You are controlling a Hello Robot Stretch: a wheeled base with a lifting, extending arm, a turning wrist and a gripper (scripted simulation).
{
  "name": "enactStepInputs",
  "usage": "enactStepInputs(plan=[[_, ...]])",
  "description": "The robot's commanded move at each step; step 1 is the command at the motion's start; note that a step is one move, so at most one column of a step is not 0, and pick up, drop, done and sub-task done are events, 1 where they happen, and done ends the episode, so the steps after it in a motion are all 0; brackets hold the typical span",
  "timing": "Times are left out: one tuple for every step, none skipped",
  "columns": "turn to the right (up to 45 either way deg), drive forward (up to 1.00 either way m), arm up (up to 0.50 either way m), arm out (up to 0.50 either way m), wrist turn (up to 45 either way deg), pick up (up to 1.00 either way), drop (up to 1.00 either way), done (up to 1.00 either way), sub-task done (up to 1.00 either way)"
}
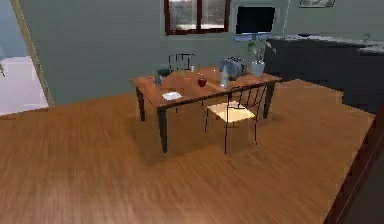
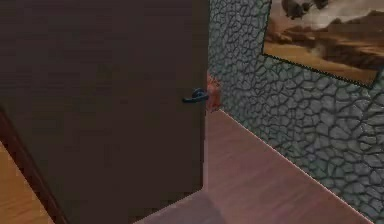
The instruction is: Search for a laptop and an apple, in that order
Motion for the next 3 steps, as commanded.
enactStepInputs(plan=[[0.0, 1.0, 0.0, 0.0, 0.0, 0.0, 0.0, 0.0, 0.0], [-6.0, 0.0, 0.0, 0.0, 0.0, 0.0, 0.0, 0.0, 0.0], [0.0, 0.5, 0.0, 0.0, 0.0, 0.0, 0.0, 0.0, 0.0]])
